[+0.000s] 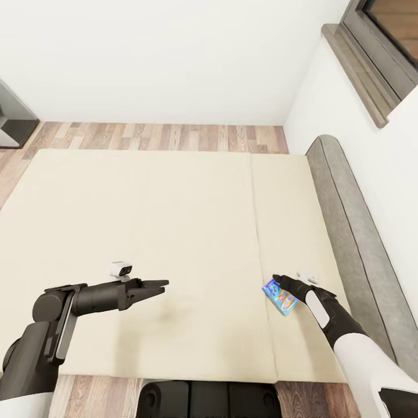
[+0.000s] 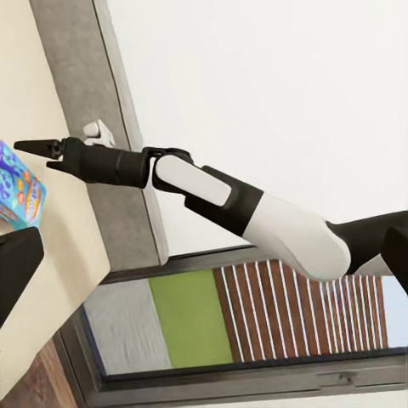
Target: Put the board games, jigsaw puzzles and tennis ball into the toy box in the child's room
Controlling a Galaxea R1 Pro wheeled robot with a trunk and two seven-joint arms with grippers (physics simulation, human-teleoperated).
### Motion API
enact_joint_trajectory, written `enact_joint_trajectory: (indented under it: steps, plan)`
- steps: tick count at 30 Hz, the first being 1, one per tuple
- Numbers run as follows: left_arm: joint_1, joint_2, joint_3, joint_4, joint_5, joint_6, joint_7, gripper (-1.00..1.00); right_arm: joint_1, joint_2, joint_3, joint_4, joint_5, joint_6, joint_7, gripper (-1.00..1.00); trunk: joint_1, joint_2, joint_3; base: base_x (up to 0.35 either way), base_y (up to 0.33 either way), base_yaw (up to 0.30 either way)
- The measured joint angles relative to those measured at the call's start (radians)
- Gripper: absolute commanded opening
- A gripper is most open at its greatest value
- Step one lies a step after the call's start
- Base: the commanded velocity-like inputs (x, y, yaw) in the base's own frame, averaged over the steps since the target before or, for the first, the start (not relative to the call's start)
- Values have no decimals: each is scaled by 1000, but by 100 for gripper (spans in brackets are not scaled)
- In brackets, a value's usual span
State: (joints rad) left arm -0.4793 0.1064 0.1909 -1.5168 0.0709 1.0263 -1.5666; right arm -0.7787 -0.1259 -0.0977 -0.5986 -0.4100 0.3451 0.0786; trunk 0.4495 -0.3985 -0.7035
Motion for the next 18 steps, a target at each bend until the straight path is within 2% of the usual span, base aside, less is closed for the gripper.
enact_joint_trajectory:
  steps: [7, 12, 18]
  plan:
    - [0, 3, 1, 1, 0, 0, 0, 100, 0, 0, 0, 0, 1, -1, -3, 100, 0, 0, -11, 0, 0, 0]
    - [0, -1, 0, 1, -1, -1, 0, 100, 0, -12, 1, -5, 1, 0, -1, 100, 0, 0, -18, 0, 0, 0]
    - [0, -1, -1, 1, -1, -1, 0, 100, 0, -15, 0, -61, 0, 10, -4, 100, 0, 0, -27, 0, 0, 0]
